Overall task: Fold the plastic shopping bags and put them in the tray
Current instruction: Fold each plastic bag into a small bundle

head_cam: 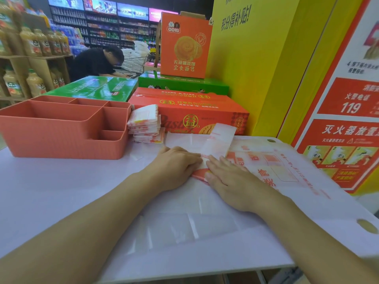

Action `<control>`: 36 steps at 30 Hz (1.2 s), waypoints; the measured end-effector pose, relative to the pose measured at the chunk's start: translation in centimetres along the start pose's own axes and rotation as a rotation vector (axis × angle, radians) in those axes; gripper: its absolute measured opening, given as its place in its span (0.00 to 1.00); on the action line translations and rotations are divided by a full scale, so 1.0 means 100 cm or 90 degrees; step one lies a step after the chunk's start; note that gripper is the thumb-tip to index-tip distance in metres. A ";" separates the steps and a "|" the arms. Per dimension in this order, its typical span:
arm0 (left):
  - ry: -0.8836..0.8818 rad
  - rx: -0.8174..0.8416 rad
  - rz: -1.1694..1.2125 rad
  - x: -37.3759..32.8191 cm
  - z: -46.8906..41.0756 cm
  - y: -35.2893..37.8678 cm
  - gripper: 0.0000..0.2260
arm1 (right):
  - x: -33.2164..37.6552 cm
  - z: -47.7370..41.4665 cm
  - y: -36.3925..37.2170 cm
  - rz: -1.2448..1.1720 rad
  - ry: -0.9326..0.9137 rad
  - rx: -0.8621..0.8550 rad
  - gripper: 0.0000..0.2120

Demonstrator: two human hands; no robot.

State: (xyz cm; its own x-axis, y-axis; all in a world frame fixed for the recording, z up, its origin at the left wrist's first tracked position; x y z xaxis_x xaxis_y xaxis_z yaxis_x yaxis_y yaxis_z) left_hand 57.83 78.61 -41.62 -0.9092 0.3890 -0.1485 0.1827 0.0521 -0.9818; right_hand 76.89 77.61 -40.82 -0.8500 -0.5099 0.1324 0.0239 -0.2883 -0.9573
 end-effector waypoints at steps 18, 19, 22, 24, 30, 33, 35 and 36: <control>-0.018 0.153 -0.017 0.001 0.011 -0.007 0.31 | -0.013 0.006 -0.004 -0.082 -0.076 -0.153 0.27; -0.008 0.147 -0.006 0.002 0.013 -0.010 0.36 | -0.014 0.007 -0.006 -0.076 -0.093 -0.186 0.24; 0.020 0.126 0.018 0.006 0.017 -0.015 0.41 | -0.012 0.010 -0.009 -0.055 -0.119 -0.200 0.14; 0.028 0.123 0.027 0.008 0.018 -0.016 0.40 | -0.012 0.013 -0.013 -0.103 -0.128 -0.211 0.12; 0.024 0.028 0.115 0.009 0.012 -0.017 0.16 | -0.022 0.015 -0.017 -0.292 -0.121 -0.219 0.12; 0.026 -0.008 0.136 0.007 0.014 -0.019 0.16 | -0.023 0.014 -0.016 -0.344 -0.135 -0.219 0.11; 0.010 -0.005 0.156 0.008 0.014 -0.018 0.13 | -0.021 0.013 -0.016 -0.372 -0.133 -0.221 0.07; -0.003 0.002 0.174 0.009 0.013 -0.017 0.11 | -0.022 0.011 -0.016 -0.388 -0.123 -0.219 0.07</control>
State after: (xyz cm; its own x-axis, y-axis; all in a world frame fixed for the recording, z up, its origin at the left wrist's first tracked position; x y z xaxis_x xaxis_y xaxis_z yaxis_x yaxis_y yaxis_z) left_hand 56.20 77.70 -40.23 -0.8276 0.3845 -0.4089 0.4208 -0.0570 -0.9054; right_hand 79.29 78.25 -39.33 -0.5508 -0.4835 0.6803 -0.6177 -0.3121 -0.7219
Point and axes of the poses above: each hand's wrist, its own z-axis away from the middle knuckle, its own y-axis out of the palm, x = y × z, the point moved 2 cm from there along -z, towards the middle knuckle, and after that the axes turned 11 degrees about x, right-handed, at the moved point
